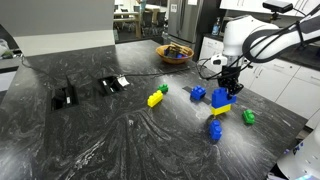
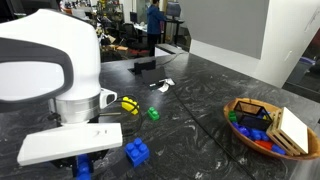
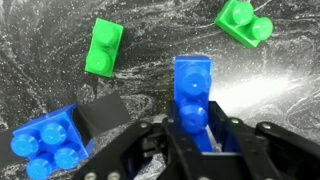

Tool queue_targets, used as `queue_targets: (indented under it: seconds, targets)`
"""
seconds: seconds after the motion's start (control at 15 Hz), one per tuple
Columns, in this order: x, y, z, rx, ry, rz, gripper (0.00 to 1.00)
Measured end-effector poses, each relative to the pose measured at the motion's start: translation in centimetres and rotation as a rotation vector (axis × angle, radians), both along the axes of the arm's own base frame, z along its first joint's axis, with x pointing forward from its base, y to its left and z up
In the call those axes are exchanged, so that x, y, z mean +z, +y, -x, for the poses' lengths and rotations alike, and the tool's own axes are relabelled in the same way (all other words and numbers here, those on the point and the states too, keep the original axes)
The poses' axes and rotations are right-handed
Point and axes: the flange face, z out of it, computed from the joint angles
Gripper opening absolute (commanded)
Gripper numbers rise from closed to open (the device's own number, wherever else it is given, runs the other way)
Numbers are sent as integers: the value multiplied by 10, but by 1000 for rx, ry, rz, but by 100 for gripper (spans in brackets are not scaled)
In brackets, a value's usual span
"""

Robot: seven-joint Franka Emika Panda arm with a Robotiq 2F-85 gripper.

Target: Remove the green block from the blue one and put it on the table, move the building block tower slightly to the right, and then move the blue block backwards

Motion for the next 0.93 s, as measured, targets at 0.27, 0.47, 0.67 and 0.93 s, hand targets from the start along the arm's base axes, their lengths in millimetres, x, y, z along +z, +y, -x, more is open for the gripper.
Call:
queue_targets:
  seconds: [0.27, 0.47, 0.67, 0.93]
  targets:
    - [-6, 0, -2, -34, -5, 6, 66]
    - [-9, 0, -3, -44, 2, 8, 88]
    - [-10, 0, -3, -53, 2, 10, 100]
    - [-9, 0, -3, -64, 0, 7, 100]
